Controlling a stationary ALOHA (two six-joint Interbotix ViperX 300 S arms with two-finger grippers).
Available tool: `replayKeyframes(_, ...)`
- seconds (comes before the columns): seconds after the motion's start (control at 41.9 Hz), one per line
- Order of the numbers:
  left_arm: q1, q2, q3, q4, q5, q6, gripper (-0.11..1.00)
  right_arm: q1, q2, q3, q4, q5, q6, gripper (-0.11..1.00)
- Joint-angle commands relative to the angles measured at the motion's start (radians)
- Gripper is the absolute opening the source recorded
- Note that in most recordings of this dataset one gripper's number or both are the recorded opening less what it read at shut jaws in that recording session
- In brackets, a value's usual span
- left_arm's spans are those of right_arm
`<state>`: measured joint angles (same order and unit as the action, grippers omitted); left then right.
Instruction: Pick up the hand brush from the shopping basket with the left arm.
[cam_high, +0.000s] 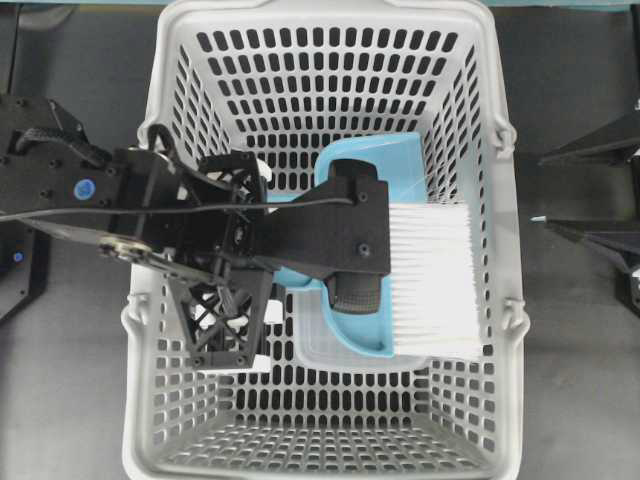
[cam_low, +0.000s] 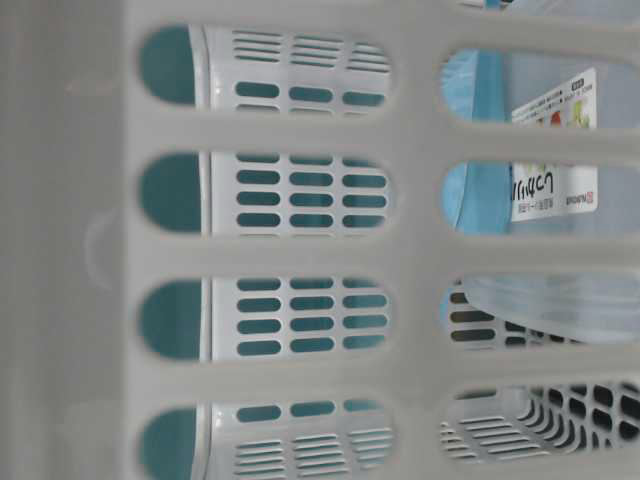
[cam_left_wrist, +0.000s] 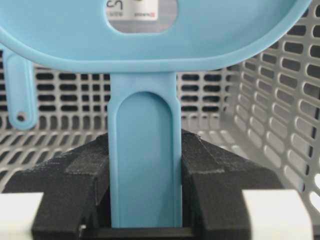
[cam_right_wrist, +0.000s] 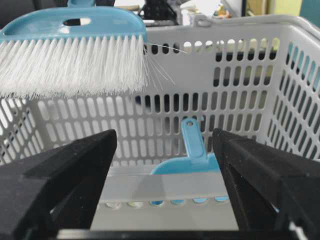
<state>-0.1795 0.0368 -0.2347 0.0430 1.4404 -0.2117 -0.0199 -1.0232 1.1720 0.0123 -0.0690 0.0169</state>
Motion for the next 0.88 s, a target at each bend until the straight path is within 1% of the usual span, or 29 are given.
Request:
replayKeyframes(0.0, -0.003, -0.015, -0.017, 0.003, -0.005, 0.002, 0.23, -0.002, 0.005, -0.006, 0.003, -0.008, 0.002, 0.74)
replayKeyframes(0.859, -0.003, -0.011, -0.02, 0.003, -0.018, 0.002, 0.23, -0.002, 0.003, -0.006, 0.003, -0.005, 0.002, 0.74)
